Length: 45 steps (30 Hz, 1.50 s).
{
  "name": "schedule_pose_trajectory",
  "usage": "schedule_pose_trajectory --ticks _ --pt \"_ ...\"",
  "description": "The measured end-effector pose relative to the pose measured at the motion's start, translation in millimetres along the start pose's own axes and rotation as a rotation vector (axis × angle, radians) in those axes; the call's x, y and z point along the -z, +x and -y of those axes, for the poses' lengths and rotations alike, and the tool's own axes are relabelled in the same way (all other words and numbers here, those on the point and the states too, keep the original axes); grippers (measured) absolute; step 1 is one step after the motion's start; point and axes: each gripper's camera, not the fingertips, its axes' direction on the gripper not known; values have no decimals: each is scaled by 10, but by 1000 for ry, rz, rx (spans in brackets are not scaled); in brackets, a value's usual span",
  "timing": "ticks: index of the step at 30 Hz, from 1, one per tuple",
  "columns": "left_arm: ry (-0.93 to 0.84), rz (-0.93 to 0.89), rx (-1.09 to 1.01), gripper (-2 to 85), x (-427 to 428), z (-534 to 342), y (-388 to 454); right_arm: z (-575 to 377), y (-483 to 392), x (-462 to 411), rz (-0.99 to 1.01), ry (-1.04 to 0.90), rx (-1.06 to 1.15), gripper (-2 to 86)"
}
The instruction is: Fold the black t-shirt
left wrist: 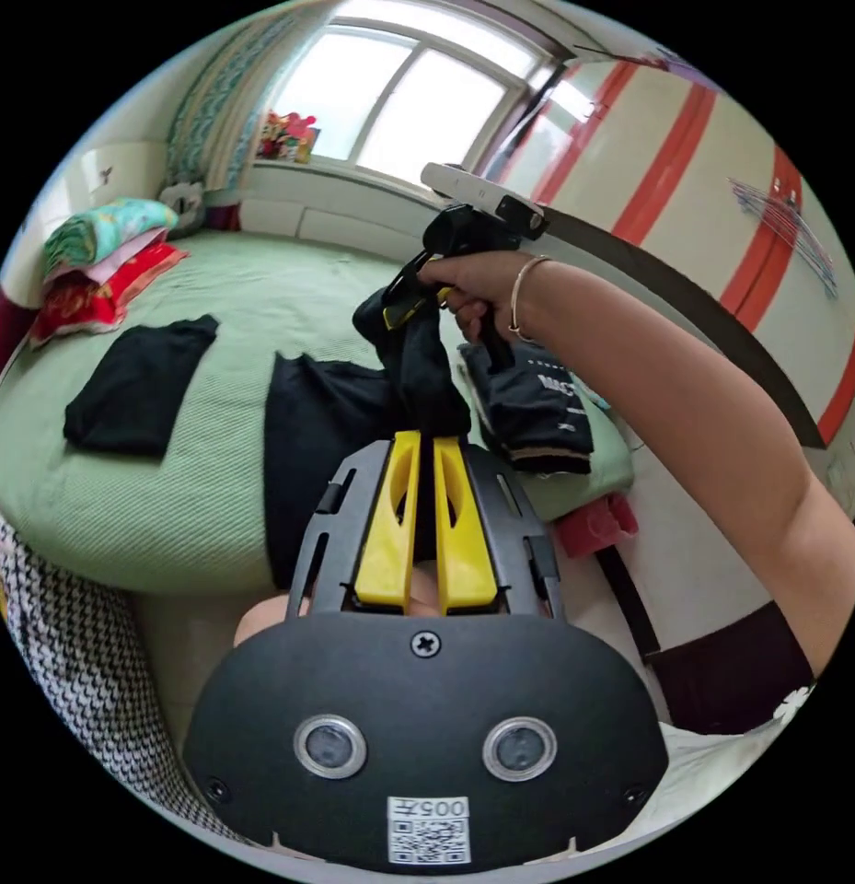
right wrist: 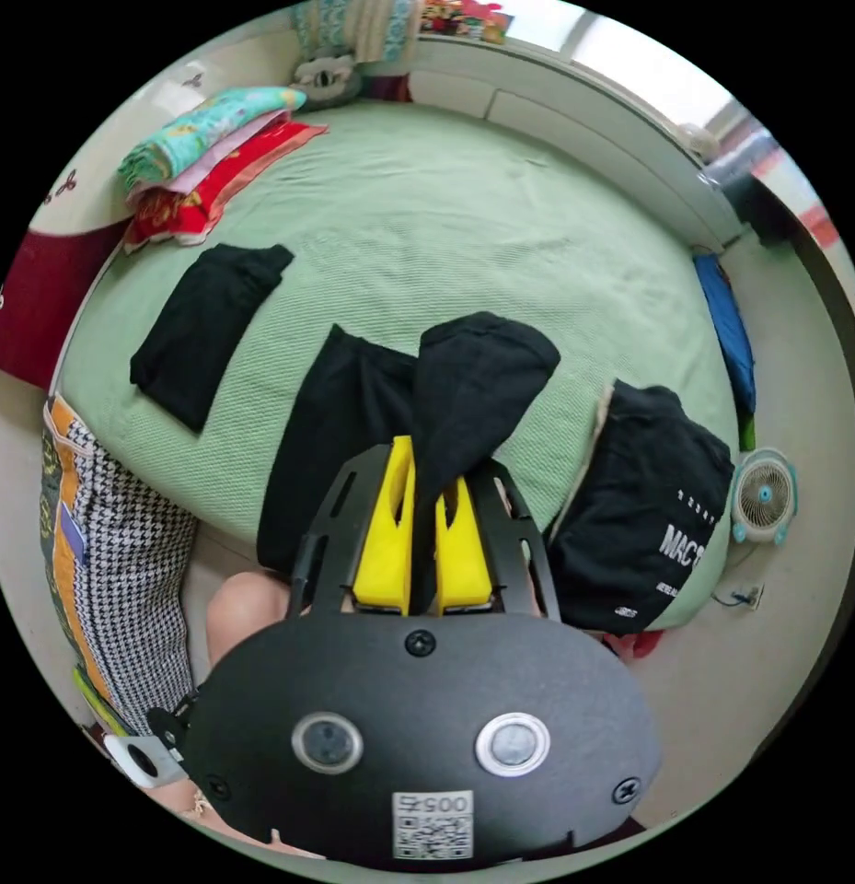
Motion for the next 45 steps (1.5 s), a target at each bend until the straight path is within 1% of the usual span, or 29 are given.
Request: schedule_pose_trajectory --ticks 2,5,8,10,12,15,17,20,23,26,29,32,36,41,42,45 --pt "-85 70 63 30 10 -42 -331 141 -314 -113 11 -16 26 19" --pt "-156 97 128 31 38 -127 -719 270 -646 -252 86 -14 40 51" --pt "-165 83 152 33 96 -152 -979 262 -724 -223 129 2 86 68" --pt "-169 93 140 35 103 -116 -1081 192 -646 -152 125 41 112 71" --pt "-166 112 131 38 93 -49 -1181 22 -449 -95 181 69 150 81" --pt "-176 123 121 47 30 89 -1366 -304 -186 -141 245 84 208 96" --pt "-209 127 107 56 -53 174 -1502 -514 -51 -245 249 73 241 108" --pt "-248 150 82 69 -172 210 -1637 -814 177 -468 230 44 232 117" --pt "-305 179 68 81 -329 193 -1777 -1038 363 -621 264 35 198 120" --pt "-343 183 77 96 -466 157 -1918 -1208 440 -655 310 48 214 119" --pt "-382 197 93 97 -588 136 -2037 -1333 430 -630 263 63 264 115" --pt "-411 203 104 74 -651 150 -2119 -1422 441 -617 244 67 288 115" --pt "-412 165 93 39 -511 245 -2096 -1525 512 -630 253 89 279 120" --pt "-303 11 66 27 111 363 -1987 -1617 604 -714 270 104 252 115" --pt "-299 14 68 27 156 353 -1999 -1636 625 -741 281 107 245 112" --pt "-338 117 89 28 124 226 -2172 -1658 657 -822 294 102 234 110"
